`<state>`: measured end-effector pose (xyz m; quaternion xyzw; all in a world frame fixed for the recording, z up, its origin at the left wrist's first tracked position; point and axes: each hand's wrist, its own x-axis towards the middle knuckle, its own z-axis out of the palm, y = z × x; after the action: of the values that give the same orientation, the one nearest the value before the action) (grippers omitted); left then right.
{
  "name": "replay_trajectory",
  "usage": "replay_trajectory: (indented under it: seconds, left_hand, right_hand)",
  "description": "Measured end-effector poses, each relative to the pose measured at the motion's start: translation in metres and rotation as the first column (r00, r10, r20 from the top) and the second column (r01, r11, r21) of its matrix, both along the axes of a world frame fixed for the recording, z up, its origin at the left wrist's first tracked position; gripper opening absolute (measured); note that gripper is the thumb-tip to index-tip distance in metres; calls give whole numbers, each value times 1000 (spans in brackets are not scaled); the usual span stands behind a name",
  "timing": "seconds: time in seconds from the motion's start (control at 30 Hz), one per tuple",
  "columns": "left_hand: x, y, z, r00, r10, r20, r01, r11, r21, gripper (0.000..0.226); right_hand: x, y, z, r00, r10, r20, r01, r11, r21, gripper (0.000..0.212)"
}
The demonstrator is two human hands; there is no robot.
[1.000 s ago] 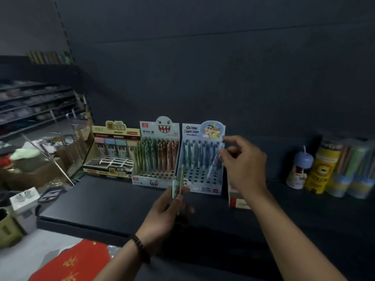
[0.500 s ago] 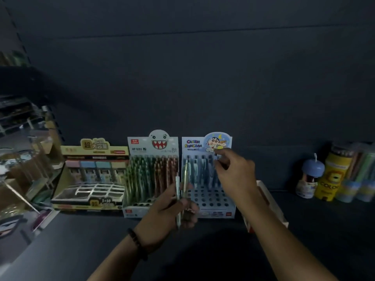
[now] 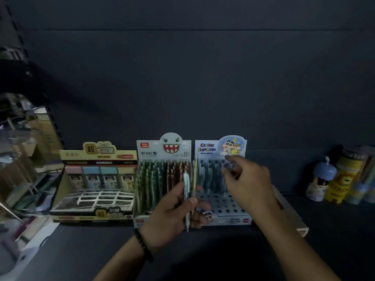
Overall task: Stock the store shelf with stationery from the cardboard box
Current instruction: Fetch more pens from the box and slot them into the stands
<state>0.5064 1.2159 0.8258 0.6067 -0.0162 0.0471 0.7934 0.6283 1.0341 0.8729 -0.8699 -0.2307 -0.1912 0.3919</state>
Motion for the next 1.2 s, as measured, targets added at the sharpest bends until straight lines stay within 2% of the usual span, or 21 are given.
replay_trajectory:
  seconds: [0.1, 0.17, 0.3, 0.43, 0.5, 0.6, 0.67, 0.73, 0.8, 0.93, 1.03, 1.2]
  left_hand:
    - [-8, 7, -1, 1000, 14, 3, -14, 1000, 28, 31]
    - [-13, 12, -1, 999, 51, 8, -51, 998, 33, 32]
    - [-26, 16, 0, 991, 127, 47, -129, 991, 32, 30]
    - [-35, 22, -6, 975, 209, 70, -212, 977, 30, 33]
    - [-42, 25, -9, 956, 271, 113, -282, 956, 87, 35]
    - [-54, 37, -17, 849, 465, 251, -520, 817, 247, 37]
    - [-63, 48, -25, 752, 570, 331, -649, 726, 226, 39]
    - [-69, 57, -34, 691, 621, 370, -717, 653, 242, 36]
    - [-73, 63, -43, 668, 651, 361, -741, 626, 242, 34]
    - [-72, 69, -51, 627, 710, 322, -774, 616, 148, 28]
    - [-71, 69, -52, 627, 706, 330, -772, 620, 142, 12]
    - [-70, 70, -52, 646, 668, 369, -754, 632, 176, 9]
  right_hand:
    - [-25, 15, 10, 972, 220, -83, -189, 941, 281, 15]
    - [-35, 32, 13, 929, 351, -120, -293, 892, 344, 20]
    - [-43, 56, 12, 912, 394, -114, -345, 887, 308, 35]
    - [-48, 71, 8, 919, 389, -63, -360, 894, 265, 30]
    - [-50, 76, 8, 919, 392, -36, -368, 888, 277, 30]
    - [-52, 81, 15, 908, 419, -12, -385, 845, 371, 43]
    - [-53, 85, 17, 911, 409, 45, -393, 833, 390, 47]
    - [-55, 93, 15, 907, 411, 92, -414, 833, 366, 42]
    - [-57, 101, 10, 902, 419, 108, -430, 845, 318, 37]
    - [-62, 116, -2, 898, 422, 122, -439, 857, 272, 45]
    - [-66, 123, -10, 894, 434, 112, -448, 861, 242, 46]
    - [-71, 129, -18, 884, 467, 20, -463, 868, 182, 48]
